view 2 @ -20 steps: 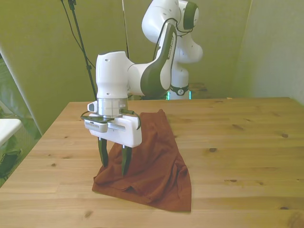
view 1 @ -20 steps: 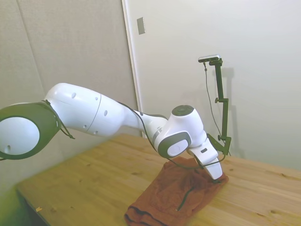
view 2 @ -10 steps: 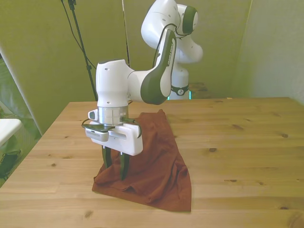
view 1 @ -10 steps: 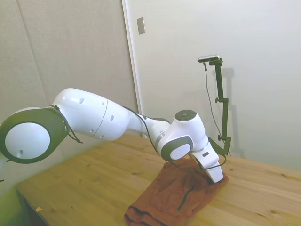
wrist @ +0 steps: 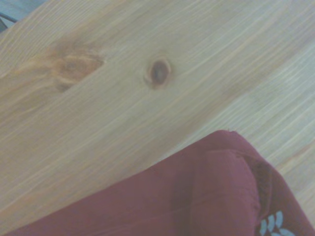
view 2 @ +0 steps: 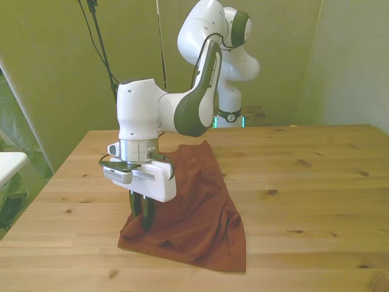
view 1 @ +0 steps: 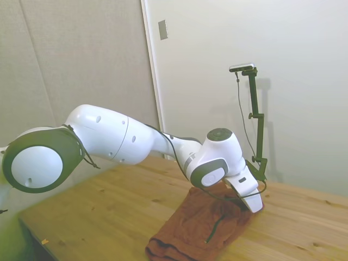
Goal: Unfold the shorts
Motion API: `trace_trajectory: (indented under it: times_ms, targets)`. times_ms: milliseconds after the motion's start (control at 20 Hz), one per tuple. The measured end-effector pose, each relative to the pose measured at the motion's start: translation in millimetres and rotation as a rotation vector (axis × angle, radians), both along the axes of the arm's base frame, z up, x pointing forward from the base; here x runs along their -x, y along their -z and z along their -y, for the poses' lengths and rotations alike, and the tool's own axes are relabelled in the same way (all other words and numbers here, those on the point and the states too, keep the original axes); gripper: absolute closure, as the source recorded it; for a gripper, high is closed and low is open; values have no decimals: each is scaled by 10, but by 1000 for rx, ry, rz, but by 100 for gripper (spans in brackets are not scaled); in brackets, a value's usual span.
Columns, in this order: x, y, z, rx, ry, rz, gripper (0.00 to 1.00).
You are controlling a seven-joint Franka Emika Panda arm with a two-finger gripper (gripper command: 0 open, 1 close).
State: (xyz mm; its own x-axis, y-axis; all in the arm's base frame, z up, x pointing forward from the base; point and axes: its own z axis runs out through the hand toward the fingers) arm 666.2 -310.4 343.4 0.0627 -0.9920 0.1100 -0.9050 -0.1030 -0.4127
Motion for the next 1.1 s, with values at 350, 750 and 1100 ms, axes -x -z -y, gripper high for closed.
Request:
trace_trajectory:
  times_ms: [350,750,1100]
  targets:
    - [39,-154,-10,10,-48,8,100]
    - [253,-808,-687,13,-151,44,100]
    - [254,-968,-1541,62,-230,27,100]
